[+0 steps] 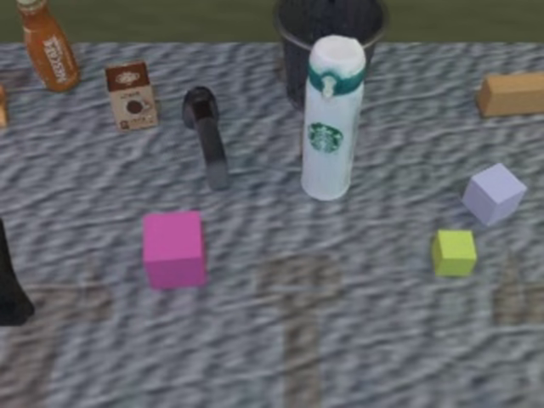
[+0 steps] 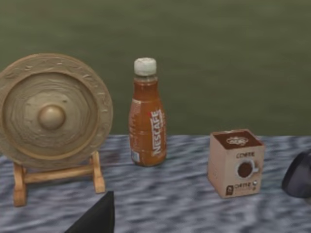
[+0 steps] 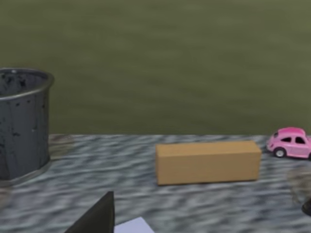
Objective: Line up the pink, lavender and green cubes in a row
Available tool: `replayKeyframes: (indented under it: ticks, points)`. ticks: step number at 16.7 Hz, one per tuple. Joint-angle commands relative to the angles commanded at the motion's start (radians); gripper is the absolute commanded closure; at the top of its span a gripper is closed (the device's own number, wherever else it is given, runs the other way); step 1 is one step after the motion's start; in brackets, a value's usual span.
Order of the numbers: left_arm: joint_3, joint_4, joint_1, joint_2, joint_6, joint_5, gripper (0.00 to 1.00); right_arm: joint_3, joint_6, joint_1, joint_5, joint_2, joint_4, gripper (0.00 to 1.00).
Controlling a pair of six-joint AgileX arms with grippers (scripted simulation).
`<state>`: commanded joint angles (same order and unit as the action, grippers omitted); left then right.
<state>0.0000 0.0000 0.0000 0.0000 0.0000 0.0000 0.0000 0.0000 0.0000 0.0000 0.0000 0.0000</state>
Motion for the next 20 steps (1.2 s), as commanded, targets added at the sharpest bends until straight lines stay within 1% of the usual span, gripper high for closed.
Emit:
replayKeyframes:
  ticks: [4,8,11,17,20]
  points:
    - [0.0,0.0,0.0,0.0,0.0,0.0,0.0,0.03,0.008,0.007,0.0,0.03,-0.021,0.0]
    - [0.0,0.0,0.0,0.0,0.0,0.0,0.0,0.202,0.048,0.047,-0.003,0.22,-0.135,0.0]
    - [0.0,0.0,0.0,0.0,0.0,0.0,0.0,0.393,0.093,0.092,-0.005,0.474,-0.269,0.0]
    - [0.0,0.0,0.0,0.0,0.0,0.0,0.0,0.821,0.197,0.191,-0.001,1.154,-0.596,0.0]
    - [0.0,0.0,0.0,0.0,0.0,0.0,0.0,1.025,0.249,0.236,0.003,1.453,-0.751,0.0]
